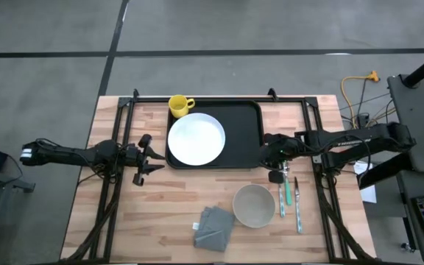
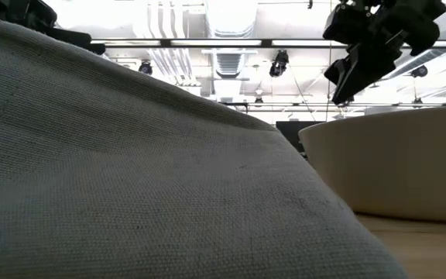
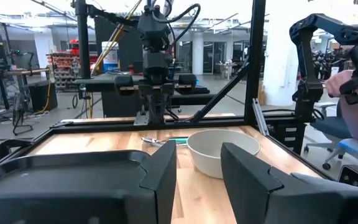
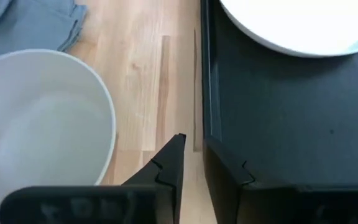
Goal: Set up tray
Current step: Put the gray bowl on the white plate
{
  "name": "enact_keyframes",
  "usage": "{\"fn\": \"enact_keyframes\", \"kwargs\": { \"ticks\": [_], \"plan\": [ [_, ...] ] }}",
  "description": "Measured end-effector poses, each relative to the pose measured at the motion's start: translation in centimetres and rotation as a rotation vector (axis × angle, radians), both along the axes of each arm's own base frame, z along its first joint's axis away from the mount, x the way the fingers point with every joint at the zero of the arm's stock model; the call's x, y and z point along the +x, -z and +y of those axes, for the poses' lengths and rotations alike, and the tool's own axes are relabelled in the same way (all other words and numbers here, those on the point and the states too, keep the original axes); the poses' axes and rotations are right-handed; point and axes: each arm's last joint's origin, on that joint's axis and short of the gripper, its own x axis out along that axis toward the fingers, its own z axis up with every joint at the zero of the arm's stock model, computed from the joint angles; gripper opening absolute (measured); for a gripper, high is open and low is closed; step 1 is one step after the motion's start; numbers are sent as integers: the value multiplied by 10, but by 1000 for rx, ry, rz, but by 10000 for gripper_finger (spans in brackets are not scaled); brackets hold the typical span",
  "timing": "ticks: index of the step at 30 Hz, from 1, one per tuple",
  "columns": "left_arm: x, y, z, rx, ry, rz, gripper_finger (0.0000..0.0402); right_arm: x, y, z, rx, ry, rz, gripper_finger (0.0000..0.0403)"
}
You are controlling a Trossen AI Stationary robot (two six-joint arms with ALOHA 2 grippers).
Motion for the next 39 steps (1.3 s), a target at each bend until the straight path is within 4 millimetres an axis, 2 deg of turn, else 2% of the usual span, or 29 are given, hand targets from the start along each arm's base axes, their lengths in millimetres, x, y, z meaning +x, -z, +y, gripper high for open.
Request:
{"fn": "enact_keyframes", "kwargs": {
  "ticks": [11, 16, 20, 24, 30, 36, 39],
  "plan": [
    [0, 0, 0, 0, 0, 0, 108, 14, 14, 0, -10, -11, 44, 69],
    [0, 0, 0, 0, 0, 0, 108, 19, 12, 0, 5, 8, 59, 74],
    [0, 0, 0, 0, 0, 1, 108, 24, 10, 0, 6, 8, 60, 98],
    [0, 0, 0, 0, -1, 1, 108, 29, 7, 1, 50, 24, 60, 138],
    [0, 0, 0, 0, 0, 2, 108, 34, 14, 3, 109, 36, 96, 195],
    [0, 1, 0, 0, 0, 5, 108, 38, 25, 15, 244, -13, 169, 207],
    [0, 2, 0, 0, -1, 17, 108, 40, 32, 24, 232, -55, 198, 207]
  ]
}}
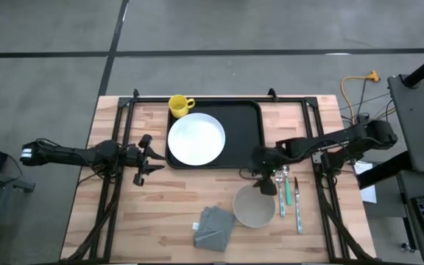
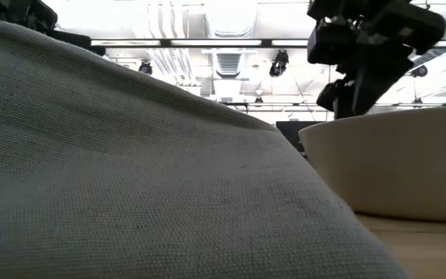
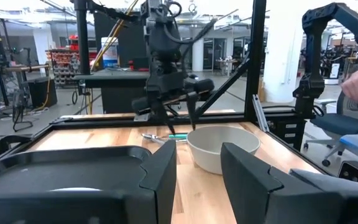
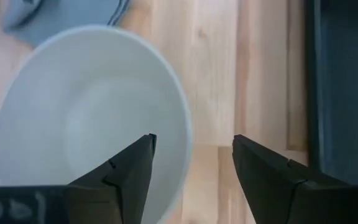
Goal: Set up tray
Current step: Put the gray bowl on the white plate
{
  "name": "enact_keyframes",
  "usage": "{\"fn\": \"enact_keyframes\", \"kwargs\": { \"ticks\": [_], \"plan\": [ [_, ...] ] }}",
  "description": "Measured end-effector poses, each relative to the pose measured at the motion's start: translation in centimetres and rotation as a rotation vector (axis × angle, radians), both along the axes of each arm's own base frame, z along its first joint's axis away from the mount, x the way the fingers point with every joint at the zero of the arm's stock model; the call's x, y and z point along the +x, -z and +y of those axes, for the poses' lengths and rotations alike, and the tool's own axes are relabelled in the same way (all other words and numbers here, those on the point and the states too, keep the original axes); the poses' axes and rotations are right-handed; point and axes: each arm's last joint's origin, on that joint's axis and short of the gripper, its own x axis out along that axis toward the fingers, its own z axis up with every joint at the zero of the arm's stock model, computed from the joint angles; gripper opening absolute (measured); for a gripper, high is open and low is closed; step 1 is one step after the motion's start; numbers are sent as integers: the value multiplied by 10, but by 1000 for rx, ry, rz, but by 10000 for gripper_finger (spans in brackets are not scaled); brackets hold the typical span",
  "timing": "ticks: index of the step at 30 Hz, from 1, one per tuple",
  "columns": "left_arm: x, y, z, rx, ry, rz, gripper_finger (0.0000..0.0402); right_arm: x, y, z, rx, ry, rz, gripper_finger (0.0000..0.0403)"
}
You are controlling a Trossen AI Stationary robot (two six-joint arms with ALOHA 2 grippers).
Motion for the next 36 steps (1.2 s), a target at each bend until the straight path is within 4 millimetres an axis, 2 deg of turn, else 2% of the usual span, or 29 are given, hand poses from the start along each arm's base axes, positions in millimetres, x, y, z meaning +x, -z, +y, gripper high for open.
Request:
{"fn": "enact_keyframes", "kwargs": {
  "ticks": [6, 13, 16, 20, 22, 23, 28, 36],
  "plan": [
    [0, 2, 0, 1, 0, 25, 108, 5, 17, 11, -12, -41, 65, 208],
    [0, 2, 0, 1, 0, 23, 108, 11, 37, 12, -16, -31, 144, 200],
    [0, 2, 0, 1, 0, 23, 108, 12, 42, 13, -18, -39, 163, 169],
    [0, 2, 0, 1, 0, 23, 108, 13, 44, 13, 12, -67, 170, 85],
    [0, 2, 0, 1, 0, 23, 108, 13, 42, 13, 33, -83, 163, 34],
    [0, 2, 0, 1, 0, 23, 108, 12, 40, 13, 42, -93, 156, 23],
    [0, 2, 0, 1, 0, 22, 108, 17, 21, 3, 42, -77, 121, 9],
    [0, 2, 0, 1, 0, 22, 108, 38, -26, -33, 23, -1, 30, 8]
  ]
}}
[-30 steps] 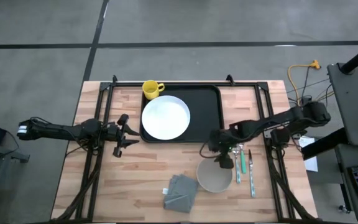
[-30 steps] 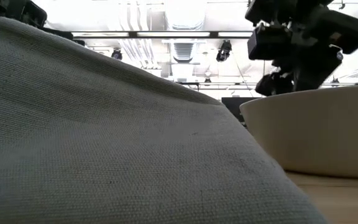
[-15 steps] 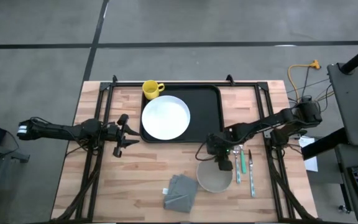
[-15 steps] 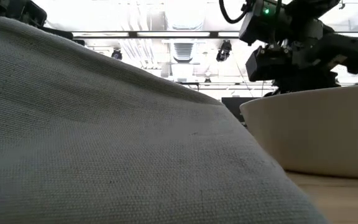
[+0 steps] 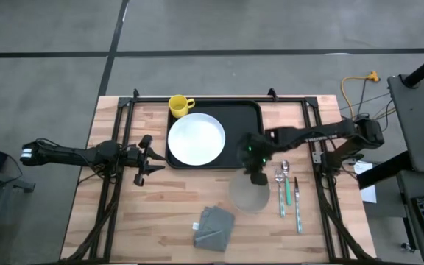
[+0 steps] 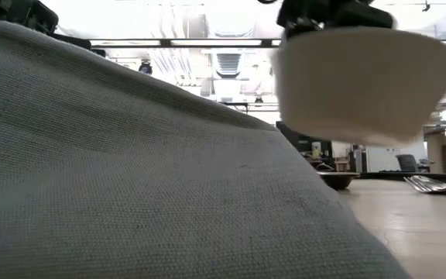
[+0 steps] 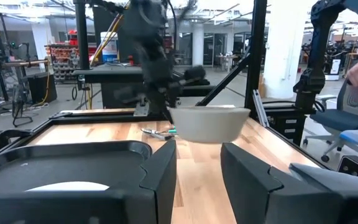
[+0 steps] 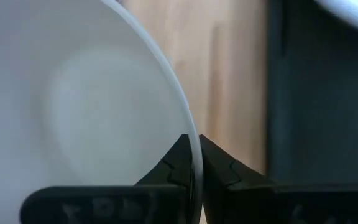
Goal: Set up tray
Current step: Put the gray bowl on the white plate
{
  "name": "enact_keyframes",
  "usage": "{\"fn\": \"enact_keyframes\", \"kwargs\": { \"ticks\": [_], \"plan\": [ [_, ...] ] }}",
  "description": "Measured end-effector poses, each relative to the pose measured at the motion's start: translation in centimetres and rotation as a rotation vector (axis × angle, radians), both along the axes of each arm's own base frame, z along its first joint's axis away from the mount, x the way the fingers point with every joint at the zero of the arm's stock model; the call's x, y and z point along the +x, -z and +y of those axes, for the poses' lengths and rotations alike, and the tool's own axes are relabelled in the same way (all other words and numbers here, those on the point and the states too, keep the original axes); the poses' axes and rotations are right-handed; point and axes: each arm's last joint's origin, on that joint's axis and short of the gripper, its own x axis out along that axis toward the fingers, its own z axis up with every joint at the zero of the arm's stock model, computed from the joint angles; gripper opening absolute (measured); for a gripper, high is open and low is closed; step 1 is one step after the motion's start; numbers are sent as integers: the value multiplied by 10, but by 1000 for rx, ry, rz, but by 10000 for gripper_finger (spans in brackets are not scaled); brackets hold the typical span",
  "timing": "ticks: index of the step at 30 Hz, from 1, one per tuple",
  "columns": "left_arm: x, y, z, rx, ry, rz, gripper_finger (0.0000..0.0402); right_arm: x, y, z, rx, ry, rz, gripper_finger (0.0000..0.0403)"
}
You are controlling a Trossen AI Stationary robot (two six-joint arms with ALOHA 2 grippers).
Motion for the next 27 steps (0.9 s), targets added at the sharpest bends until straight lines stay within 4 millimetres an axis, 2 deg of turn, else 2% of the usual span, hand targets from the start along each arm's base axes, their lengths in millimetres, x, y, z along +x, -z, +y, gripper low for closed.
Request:
{"fn": "enact_keyframes", "kwargs": {
  "ticks": [5, 9, 14, 20, 27],
  "plan": [
    [0, 0, 0, 0, 0, 0, 108, 14, -27, -32, -10, 88, -48, 8],
    [0, 0, 0, 0, 0, 0, 108, 29, -34, -57, -15, 141, -21, 8],
    [0, 0, 0, 0, 0, 0, 108, 55, -29, -85, -19, 169, 46, 8],
    [0, 0, 0, 0, 0, 0, 108, 86, -23, -121, -3, 195, 30, 8],
    [0, 0, 0, 0, 0, 0, 108, 113, -9, -163, 26, 254, 4, 8]
  ]
}}
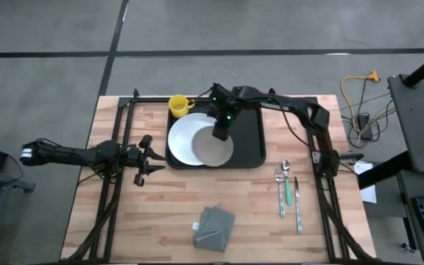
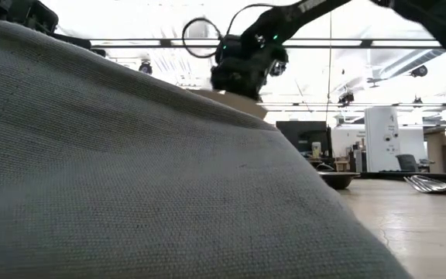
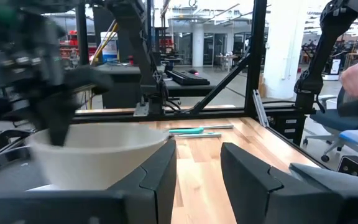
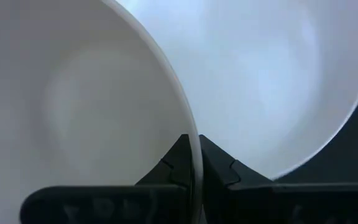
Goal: Set up tray
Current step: Put the gray bowl on the white plate
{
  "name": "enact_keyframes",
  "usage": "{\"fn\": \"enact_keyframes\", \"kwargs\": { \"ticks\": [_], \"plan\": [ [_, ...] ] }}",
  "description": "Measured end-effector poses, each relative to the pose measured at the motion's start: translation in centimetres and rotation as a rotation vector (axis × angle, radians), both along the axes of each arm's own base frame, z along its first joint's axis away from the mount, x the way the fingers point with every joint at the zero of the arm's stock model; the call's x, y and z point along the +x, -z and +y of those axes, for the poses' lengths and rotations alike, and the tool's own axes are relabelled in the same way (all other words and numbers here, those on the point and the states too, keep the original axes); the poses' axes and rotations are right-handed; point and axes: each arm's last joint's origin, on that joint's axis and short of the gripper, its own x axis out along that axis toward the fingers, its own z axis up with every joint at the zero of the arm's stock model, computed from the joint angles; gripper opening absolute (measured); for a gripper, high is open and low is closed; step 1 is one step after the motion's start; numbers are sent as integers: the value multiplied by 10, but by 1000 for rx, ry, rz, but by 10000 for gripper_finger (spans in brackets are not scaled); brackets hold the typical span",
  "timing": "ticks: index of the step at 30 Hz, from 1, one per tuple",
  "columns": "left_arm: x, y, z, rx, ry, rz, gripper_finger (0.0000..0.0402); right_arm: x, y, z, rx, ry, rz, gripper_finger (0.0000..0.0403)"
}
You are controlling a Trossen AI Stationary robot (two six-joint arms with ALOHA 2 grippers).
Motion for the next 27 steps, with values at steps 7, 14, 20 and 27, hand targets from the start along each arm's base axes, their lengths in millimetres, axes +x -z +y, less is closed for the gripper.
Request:
{"fn": "enact_keyframes", "kwargs": {
  "ticks": [7, 14, 20, 27],
  "plan": [
    [0, 0, 0, 0, 0, 0, 108, 31, 12, -30, -15, 45, -47, 8],
    [0, 0, 0, 0, 0, 0, 108, 54, 28, -51, -18, 76, -74, 8],
    [0, 0, 0, 0, 0, 1, 108, 55, 43, -65, 4, 134, -33, 8],
    [0, 0, 0, 0, 0, 1, 108, 49, 46, -69, 16, 162, 22, 9]
  ]
}}
